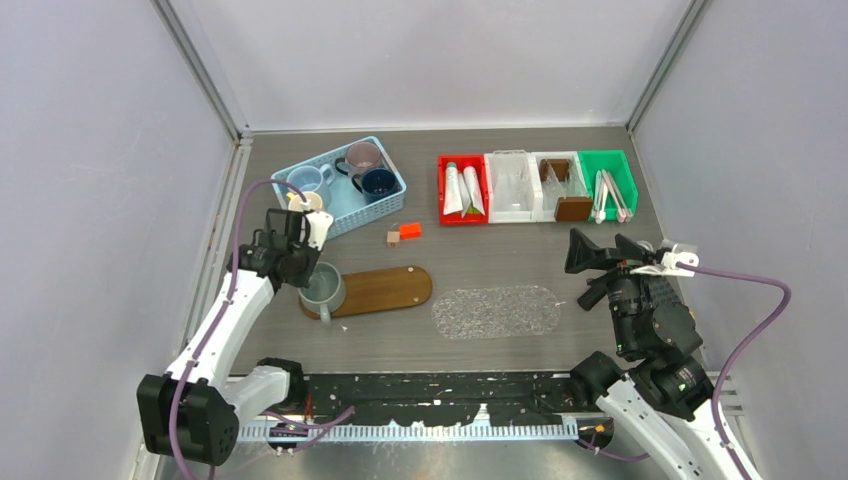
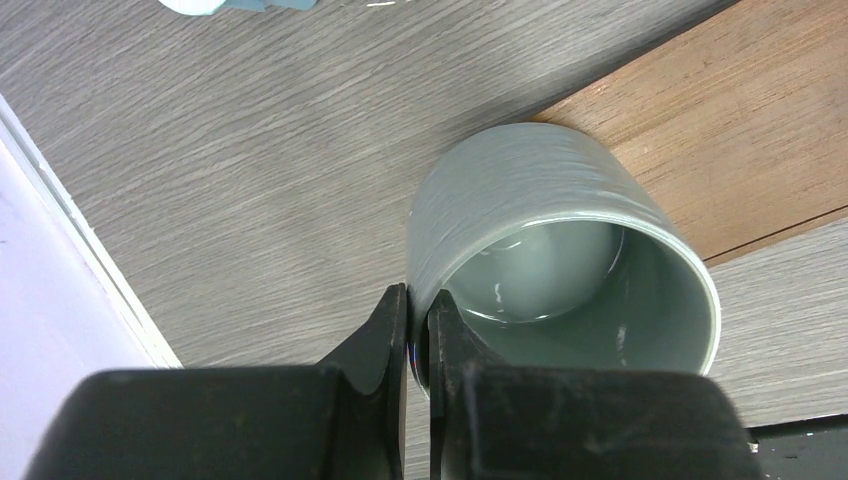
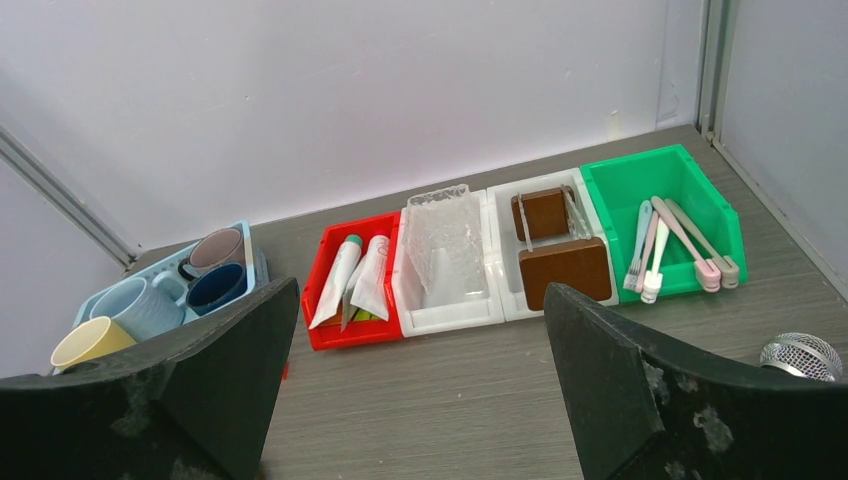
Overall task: Prepare toiletry sets of a toothbrush and toothpaste on the tray
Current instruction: Adjust the cup on the tray.
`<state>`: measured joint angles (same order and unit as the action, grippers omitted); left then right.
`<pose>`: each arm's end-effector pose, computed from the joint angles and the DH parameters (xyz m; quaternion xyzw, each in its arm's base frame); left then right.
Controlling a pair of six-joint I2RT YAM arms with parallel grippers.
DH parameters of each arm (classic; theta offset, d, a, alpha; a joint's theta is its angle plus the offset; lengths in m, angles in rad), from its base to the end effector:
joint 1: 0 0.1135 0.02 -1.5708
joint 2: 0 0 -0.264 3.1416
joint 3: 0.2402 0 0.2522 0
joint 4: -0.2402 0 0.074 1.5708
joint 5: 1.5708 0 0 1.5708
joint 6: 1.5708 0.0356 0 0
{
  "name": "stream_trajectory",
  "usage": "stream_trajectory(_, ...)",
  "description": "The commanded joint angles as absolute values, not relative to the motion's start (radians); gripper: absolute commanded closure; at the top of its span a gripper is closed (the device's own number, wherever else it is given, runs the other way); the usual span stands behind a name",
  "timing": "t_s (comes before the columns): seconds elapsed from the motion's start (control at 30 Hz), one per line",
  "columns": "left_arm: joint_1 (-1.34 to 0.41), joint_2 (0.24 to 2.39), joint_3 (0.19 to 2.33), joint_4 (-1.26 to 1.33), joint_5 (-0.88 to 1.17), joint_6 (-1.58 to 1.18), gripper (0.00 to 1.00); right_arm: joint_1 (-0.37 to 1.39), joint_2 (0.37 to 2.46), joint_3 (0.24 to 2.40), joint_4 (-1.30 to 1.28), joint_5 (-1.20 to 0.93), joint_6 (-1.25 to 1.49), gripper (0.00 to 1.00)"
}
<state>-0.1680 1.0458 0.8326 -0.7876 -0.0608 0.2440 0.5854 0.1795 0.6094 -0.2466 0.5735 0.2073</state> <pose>0.1965 -0.0311 0.2565 0.1878 0.9407 0.0398 0.2797 0.0607 0.0171 0.3362 0.0983 0.6433 0.1179 0.7501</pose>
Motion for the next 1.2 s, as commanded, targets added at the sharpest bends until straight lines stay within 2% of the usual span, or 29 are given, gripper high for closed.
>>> stream_trajectory(0.0, -0.161, 1.024, 0.836, -0.708, -0.017, 0.267, 1.0, 0.593, 0.198, 0.614, -0.212, 0.567, 0.193, 0.0)
stream_trajectory(0.23, -0.163, 1.061, 0.852, -0.746, -0.036, 0.286, 0.99, 0.602, 0.211, 0.615, -0.212, 0.561, 0.195, 0.0)
stream_trajectory(0.3, -0.163, 1.064, 0.854, -0.75, -0.046, 0.289, 0.87, 0.603, 0.213, 0.615, -0.212, 0.562, 0.194, 0.0)
stream_trajectory(0.37, -0.163, 1.061, 0.854, -0.751, -0.056, 0.291, 0.67, 0.603, 0.218, 0.615, -0.212, 0.563, 0.193, 0.0)
stream_trajectory(0.57, -0.163, 1.05, 0.857, -0.749, -0.074, 0.295, 0.43, 0.603, 0.232, 0.618, -0.215, 0.563, 0.193, 0.0)
stream_trajectory(0.63, -0.163, 1.048, 0.868, -0.757, -0.078, 0.291, 0.32, 0.603, 0.237, 0.62, -0.218, 0.563, 0.194, 0.0)
stream_trajectory(0.83, -0.163, 1.015, 0.954, -0.814, -0.07, 0.251, 0.08, 0.603, 0.299, 0.652, -0.247, 0.558, 0.204, 0.0)
stream_trajectory(0.97, -0.163, 0.976, 1.019, -0.849, -0.076, 0.167, 0.01, 0.603, 0.403, 0.73, -0.311, 0.557, 0.227, 0.0)
stream_trajectory(1.17, -0.163, 0.955, 1.104, -0.99, -0.102, -0.107, 0.0, 0.603, 0.509, 0.794, -0.37, 0.574, 0.231, 0.0)
